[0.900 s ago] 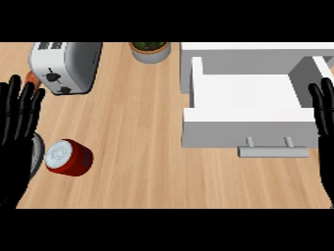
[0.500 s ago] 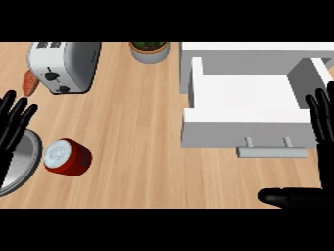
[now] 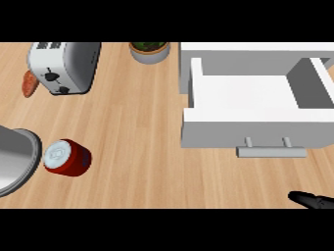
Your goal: Pick up the can, place it into the drawer and close the drawer
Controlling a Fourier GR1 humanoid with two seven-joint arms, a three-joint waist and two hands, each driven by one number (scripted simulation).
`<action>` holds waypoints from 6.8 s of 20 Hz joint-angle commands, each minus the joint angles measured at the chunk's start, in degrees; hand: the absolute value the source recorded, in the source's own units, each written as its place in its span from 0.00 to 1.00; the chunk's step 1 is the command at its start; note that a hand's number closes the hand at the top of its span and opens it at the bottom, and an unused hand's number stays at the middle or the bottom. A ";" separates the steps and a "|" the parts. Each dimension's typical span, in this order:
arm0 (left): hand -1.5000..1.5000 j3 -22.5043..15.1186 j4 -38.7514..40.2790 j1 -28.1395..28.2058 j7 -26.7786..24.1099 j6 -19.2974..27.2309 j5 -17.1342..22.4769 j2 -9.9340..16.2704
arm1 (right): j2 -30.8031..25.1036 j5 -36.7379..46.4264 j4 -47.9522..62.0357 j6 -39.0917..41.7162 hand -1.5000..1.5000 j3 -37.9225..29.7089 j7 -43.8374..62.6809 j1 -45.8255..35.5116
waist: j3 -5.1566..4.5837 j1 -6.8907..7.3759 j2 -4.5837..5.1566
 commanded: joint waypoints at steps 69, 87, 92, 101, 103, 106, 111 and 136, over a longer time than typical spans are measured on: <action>0.00 1.85 64.93 -19.33 -28.92 -4.36 -24.43 -7.52 | -0.76 -25.22 -2.12 28.98 0.00 -32.02 0.87 12.79 | -0.09 -0.83 0.21; 0.00 0.76 90.14 -30.85 -41.44 -4.45 -26.71 -7.56 | 5.06 -23.32 -4.37 30.95 0.00 -32.21 2.46 11.69 | -0.09 -0.85 0.28; 1.00 1.44 91.46 -32.21 -38.75 -6.52 -23.83 -7.33 | 4.83 -28.46 -8.21 32.33 0.00 -34.87 5.84 14.90 | -0.06 -0.79 0.15; 1.00 -1.74 84.36 -31.73 -36.36 -14.04 -21.83 -9.68 | 4.02 -29.11 -4.26 33.05 0.00 -35.82 4.86 12.62 | -0.02 -0.41 0.05; 1.00 -2.29 81.16 -30.94 -34.68 -13.71 -20.53 -11.84 | 6.30 -25.24 -2.63 35.14 0.00 -33.83 -0.16 15.78 | 0.02 -0.46 -0.02; 1.00 -1.75 73.76 -28.96 -30.96 -6.87 -17.84 -15.69 | 6.34 -26.93 -6.55 33.07 0.00 -34.67 2.75 16.40 | 0.03 -0.28 -0.09; 1.00 -0.95 70.57 -33.19 -33.18 12.70 -17.27 -24.19 | 6.36 -27.85 -7.74 31.41 0.00 -32.58 2.06 17.53 | 0.10 -0.55 -0.26; 1.00 -21.68 35.45 -45.77 -2.62 41.64 -18.43 -24.51 | 6.35 -26.44 -10.77 28.00 0.00 -29.38 2.51 19.04 | 0.00 -0.78 0.06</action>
